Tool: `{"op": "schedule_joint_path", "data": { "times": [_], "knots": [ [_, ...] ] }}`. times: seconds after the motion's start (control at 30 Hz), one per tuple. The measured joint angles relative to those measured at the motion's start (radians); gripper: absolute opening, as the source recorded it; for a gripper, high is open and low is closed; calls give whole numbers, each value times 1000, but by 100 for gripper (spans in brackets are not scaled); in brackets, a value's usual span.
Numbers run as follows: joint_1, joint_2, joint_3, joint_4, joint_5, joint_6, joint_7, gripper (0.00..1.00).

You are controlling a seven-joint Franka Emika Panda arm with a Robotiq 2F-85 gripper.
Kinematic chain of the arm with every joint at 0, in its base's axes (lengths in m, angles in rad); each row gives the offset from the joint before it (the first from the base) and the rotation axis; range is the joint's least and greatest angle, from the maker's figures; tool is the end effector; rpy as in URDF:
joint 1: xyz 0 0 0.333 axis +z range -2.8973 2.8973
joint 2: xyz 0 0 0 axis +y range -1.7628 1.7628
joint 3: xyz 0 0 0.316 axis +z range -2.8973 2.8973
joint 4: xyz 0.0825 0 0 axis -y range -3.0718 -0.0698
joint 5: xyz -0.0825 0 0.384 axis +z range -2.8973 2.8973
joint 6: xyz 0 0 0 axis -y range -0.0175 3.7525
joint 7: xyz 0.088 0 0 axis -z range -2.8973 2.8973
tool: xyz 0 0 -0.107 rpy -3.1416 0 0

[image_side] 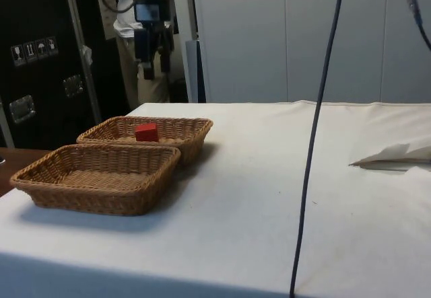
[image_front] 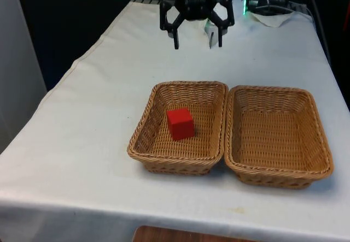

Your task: Pick up the red cube and place it into the right basket.

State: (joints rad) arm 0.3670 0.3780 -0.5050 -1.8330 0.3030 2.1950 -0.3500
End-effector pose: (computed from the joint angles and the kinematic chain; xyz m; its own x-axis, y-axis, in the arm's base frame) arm 0.6353 -0.0545 0.3515 0.9958 0.0703 0.0592 0.0736 -0.9957 -0.0555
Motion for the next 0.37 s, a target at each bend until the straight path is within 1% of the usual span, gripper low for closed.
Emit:
{"op": "schedule_joint_path", "data": {
  "times": [0.03, 0.23, 0.37],
  "knots": [
    [1, -16, 0, -10, -7, -5, 3, 100],
    [5, -58, 3, -33, -22, -17, 11, 100],
    [5, -73, 5, -42, -26, -20, 14, 100]
  ]
}}
